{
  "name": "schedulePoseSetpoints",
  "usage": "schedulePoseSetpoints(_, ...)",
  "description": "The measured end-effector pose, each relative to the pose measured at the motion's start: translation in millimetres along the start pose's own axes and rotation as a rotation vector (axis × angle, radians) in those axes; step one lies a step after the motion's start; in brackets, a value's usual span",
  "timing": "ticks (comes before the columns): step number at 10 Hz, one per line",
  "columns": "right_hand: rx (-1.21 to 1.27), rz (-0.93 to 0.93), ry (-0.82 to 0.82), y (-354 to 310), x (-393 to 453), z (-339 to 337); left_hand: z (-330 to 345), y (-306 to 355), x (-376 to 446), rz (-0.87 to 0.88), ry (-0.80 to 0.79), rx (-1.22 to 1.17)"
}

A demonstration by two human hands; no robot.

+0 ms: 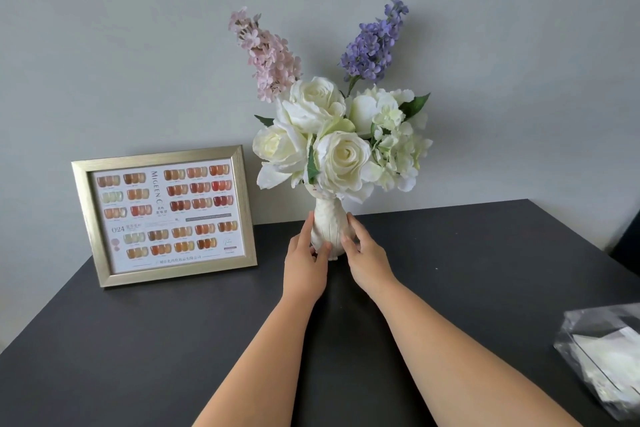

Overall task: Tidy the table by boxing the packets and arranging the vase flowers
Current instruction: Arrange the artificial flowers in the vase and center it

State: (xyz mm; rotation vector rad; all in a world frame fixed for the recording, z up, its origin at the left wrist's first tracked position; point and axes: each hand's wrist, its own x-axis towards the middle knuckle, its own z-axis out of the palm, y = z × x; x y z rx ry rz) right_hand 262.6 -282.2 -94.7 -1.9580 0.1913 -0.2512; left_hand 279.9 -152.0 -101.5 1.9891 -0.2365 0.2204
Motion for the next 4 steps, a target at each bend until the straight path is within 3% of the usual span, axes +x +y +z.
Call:
schedulePoseSetpoints(2, -0.037, 0.002, 0.024, -0.4, -3.9, 1.2, 1.0, 1.9, -4.7, -0.036, 0.023, 0.13)
schedulePoseSetpoints(4, -0.036, -0.016, 0.106, 4.7, -31.7, -7.8, -5.0, -2.2, -24.9, 0.048, -0.032, 0.501)
